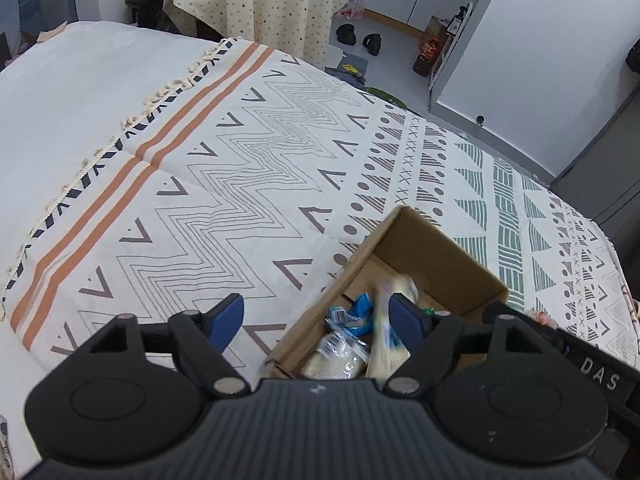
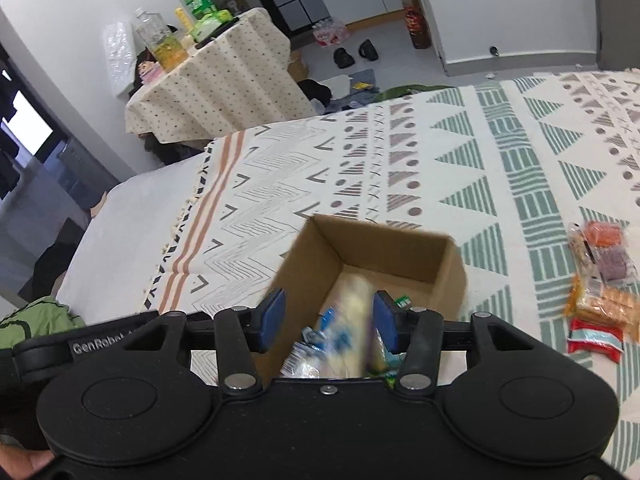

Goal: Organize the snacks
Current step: 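Carry both packets over the cardboard box and open both grippers to drop them, then move both grippers back over the remaining snacks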

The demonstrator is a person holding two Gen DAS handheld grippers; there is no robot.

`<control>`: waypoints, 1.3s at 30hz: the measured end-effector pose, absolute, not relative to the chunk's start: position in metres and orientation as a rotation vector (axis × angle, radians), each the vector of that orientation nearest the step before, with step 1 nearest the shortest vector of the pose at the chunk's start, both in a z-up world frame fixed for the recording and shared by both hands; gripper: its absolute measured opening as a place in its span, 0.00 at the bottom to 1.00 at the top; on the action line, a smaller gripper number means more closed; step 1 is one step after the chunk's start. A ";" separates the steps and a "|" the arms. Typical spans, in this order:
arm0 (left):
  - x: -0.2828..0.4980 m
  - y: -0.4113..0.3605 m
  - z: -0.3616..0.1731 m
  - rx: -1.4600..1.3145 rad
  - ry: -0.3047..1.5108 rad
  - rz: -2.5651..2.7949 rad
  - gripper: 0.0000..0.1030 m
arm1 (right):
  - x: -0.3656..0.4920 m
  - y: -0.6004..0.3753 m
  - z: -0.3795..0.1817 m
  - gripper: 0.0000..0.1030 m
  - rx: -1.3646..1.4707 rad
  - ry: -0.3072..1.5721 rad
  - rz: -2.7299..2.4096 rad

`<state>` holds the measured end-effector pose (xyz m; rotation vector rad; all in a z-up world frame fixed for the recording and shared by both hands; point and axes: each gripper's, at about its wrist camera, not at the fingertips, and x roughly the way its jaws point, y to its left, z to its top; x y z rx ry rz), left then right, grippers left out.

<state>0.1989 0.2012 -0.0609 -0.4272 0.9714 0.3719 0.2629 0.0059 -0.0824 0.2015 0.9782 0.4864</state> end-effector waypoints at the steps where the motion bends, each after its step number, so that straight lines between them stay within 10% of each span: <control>1: 0.199 0.200 -0.061 -0.427 0.972 0.368 0.78 | 0.262 0.002 -0.082 0.48 0.203 0.980 0.481; 15: 0.204 0.156 -0.057 -0.411 0.975 0.290 0.82 | 0.240 -0.061 -0.081 0.52 0.203 0.974 0.371; 29: 0.211 0.089 -0.050 -0.353 0.961 0.229 0.89 | 0.224 -0.131 -0.070 0.94 0.253 0.882 0.319; 39: 0.219 0.044 -0.053 -0.320 0.975 0.180 0.89 | 0.220 -0.176 -0.072 0.99 0.277 0.859 0.290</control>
